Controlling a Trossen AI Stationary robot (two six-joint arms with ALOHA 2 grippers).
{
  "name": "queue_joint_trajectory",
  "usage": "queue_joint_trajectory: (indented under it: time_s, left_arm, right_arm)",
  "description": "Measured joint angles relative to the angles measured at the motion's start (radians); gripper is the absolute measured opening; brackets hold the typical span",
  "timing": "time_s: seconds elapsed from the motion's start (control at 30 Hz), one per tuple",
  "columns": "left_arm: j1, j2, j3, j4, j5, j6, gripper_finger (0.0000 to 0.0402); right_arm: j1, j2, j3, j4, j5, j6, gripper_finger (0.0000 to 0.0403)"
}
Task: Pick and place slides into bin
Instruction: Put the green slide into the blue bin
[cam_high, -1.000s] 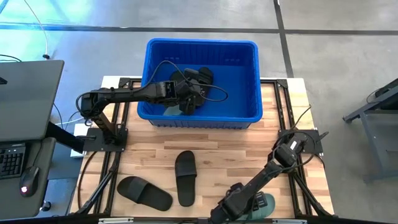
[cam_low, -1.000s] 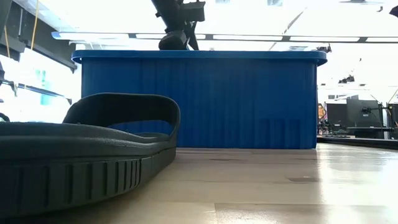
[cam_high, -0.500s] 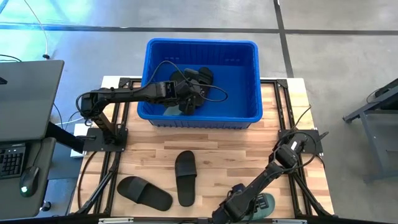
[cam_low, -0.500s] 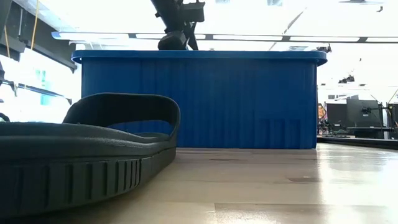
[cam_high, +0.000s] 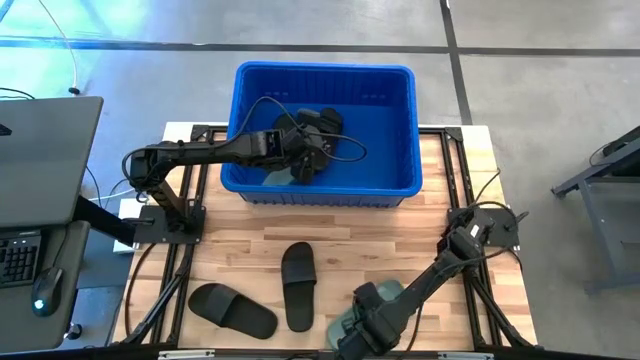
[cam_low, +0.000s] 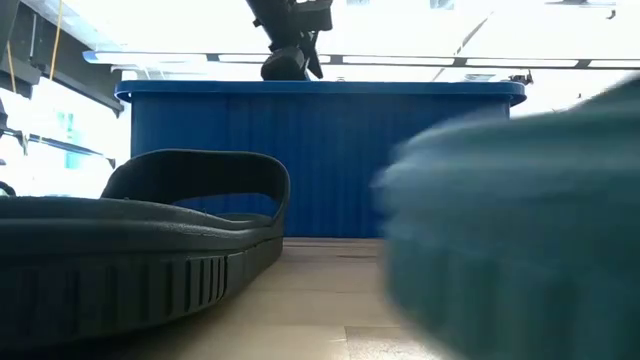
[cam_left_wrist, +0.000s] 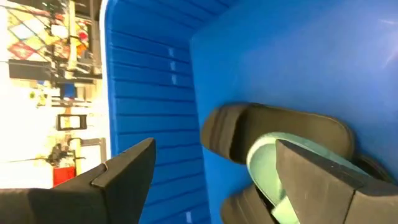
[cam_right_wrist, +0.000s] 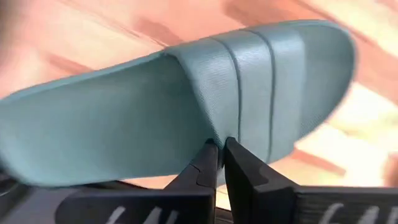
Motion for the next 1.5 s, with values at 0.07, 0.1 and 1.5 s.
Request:
queue_joint_trajectory:
  time_s: [0.07, 0.1, 1.5]
  left_arm:
    - [0.000, 0.000, 0.000, 0.031, -0.011, 0.034, 0.0310]
    - [0.000, 0.000, 0.002, 0.048, -0.031, 0.050, 0.0310]
    - [0.000, 0.000, 0.808, -0.671, -0.120, -0.055, 0.0310]
  right_arm:
    - [-0.001, -0.004, 0.032, 0.006, 0.060, -0.050, 0.0001]
    - [-0.005, -0.004, 0.043, 0.008, 0.089, -0.085, 0.0001]
    - [-0.311, -0.275, 0.054, 0.024, 1.161, -1.186, 0.0000]
